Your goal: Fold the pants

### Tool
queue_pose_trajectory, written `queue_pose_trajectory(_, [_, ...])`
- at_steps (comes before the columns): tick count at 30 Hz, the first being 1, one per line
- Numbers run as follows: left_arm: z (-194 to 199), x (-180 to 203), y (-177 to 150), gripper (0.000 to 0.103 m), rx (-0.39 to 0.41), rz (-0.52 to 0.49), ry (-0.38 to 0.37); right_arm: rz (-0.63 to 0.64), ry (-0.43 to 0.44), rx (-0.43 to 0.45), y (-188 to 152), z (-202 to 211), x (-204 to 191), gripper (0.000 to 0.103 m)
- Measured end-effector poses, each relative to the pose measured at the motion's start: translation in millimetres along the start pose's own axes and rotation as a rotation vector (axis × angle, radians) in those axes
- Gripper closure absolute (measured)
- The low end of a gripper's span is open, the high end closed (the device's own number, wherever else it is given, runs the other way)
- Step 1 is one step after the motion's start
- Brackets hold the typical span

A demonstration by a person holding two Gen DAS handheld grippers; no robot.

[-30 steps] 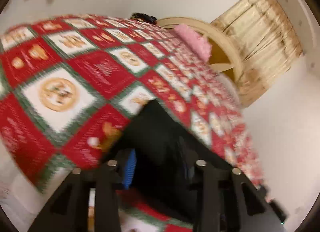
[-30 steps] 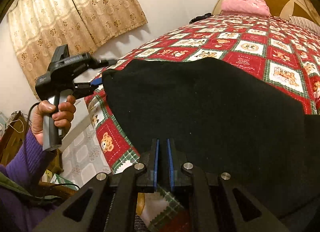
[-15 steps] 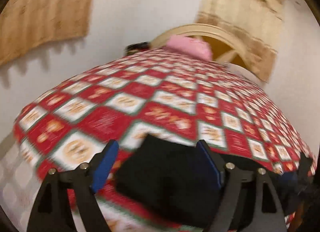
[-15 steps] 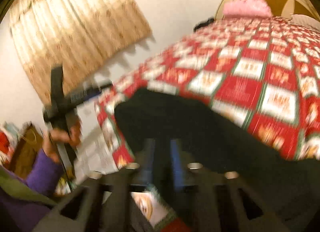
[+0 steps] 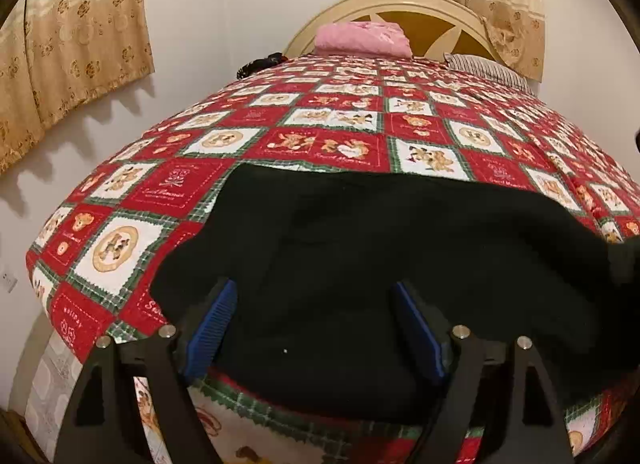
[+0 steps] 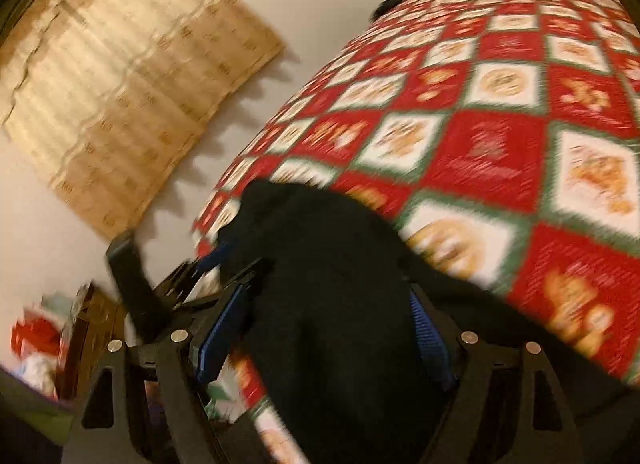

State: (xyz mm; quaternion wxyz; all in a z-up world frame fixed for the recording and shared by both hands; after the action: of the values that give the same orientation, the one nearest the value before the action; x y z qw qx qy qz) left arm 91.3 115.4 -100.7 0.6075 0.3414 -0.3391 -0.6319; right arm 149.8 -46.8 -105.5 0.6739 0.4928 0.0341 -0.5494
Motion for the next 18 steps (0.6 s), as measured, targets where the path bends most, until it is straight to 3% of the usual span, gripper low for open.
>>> queue_pose_trajectory(5, [-9, 9, 1, 0.003, -0.005, 0.003, 0.009, 0.073, -0.031, -0.052, -18, -18, -8, 0.023])
queue_pose_trajectory(10, [-11, 11, 0, 0.001, -0.007, 0.006, 0.016, -0.126, 0.103, -0.040, 4, -46, -1, 0.022])
queue_pose_trajectory(15, [-10, 11, -2, 0.000, 0.003, 0.000, 0.008, -0.139, 0.088, -0.009, 29, -65, 1, 0.022])
queue_pose_trajectory(18, [-9, 11, -3, 0.000, 0.006, -0.003, -0.004, -0.185, 0.071, 0.049, 53, -54, 21, 0.022])
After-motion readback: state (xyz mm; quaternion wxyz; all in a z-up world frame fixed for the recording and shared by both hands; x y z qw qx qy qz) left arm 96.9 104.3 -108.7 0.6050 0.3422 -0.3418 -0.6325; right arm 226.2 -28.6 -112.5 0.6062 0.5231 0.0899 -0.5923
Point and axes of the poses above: each gripper's, at about its wrist camera, not at the fingertips, and z roughly against the way its jaws point, x to its right, y to its top, the point moved 7 cm from there along -z, roughly the way its jaws point, and after that the axes turned 9 degrees about x, right-handed, at the moved point
